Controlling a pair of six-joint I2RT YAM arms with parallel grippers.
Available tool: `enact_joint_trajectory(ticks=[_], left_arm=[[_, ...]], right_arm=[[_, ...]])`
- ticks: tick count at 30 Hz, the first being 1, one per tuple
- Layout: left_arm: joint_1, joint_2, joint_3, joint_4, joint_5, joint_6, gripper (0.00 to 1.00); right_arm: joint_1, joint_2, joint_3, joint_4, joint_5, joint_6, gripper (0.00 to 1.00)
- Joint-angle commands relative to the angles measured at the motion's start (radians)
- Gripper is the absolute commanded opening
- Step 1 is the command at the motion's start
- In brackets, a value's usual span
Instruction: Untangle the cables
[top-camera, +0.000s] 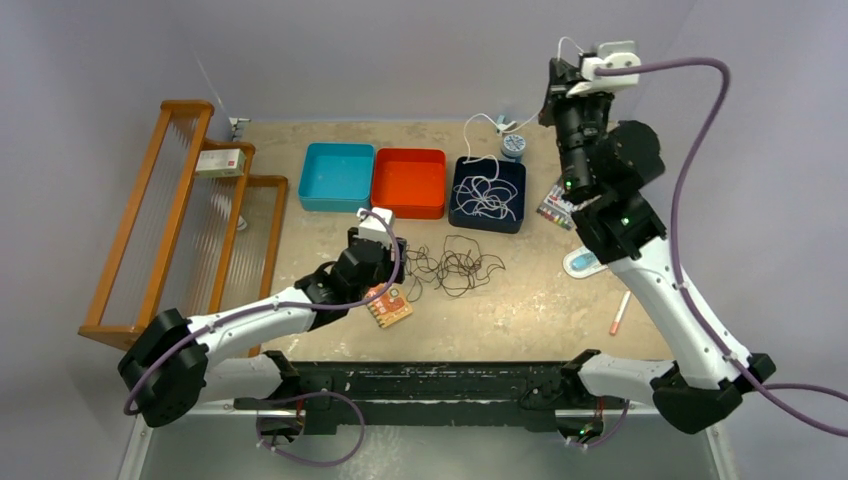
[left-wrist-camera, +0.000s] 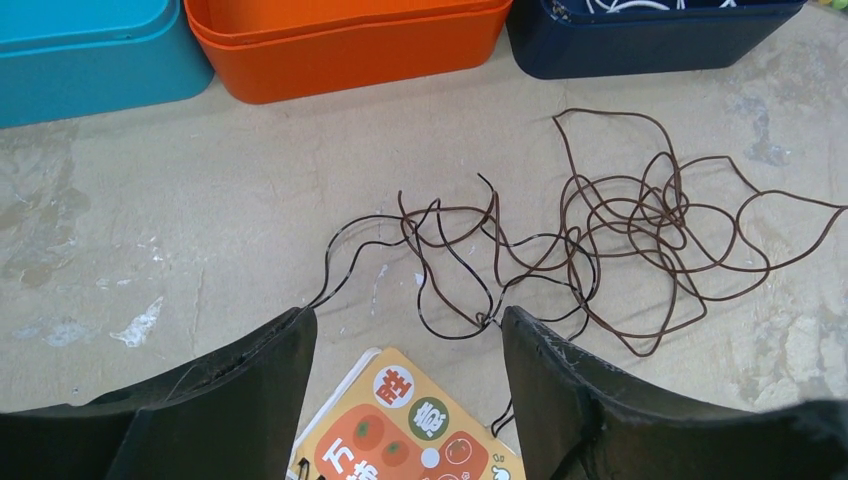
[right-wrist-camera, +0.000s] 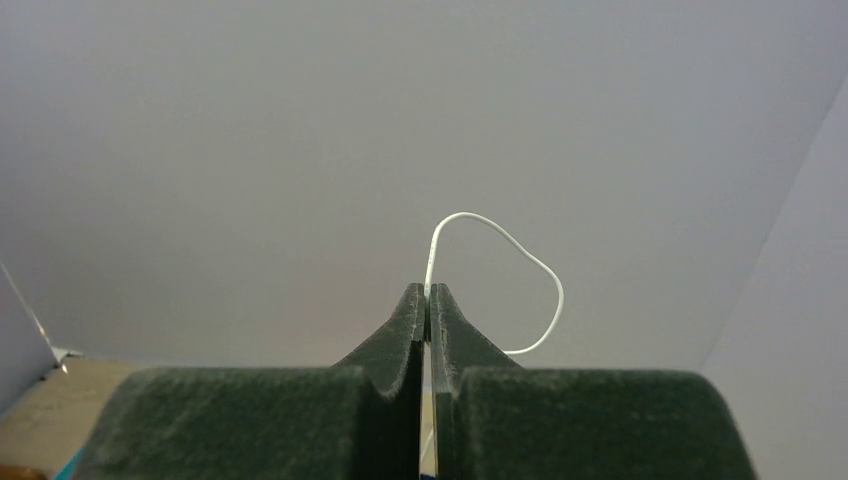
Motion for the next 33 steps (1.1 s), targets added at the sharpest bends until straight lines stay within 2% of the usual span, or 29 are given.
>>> enact_joint_trajectory(ticks=[1, 13, 33], left_arm=[[0.003, -0.038, 0.045, 0.018, -0.019, -0.012, 0.68], [0.004, -0.010, 0.030, 0.011, -0.056, -0.028, 0.67], [0.015, 0.043, 0.059, -0.007, -0.070, -0.012, 0.65]], right_arm=[[-0.009, 0.043, 0.029, -0.012, -0.007, 0.037, 0.00], [-0.169, 0.195, 0.070, -0.086, -0.206, 0.188, 0.00], [-0.244, 0.330, 0.038, -0.076, -0.269, 0.222, 0.00]])
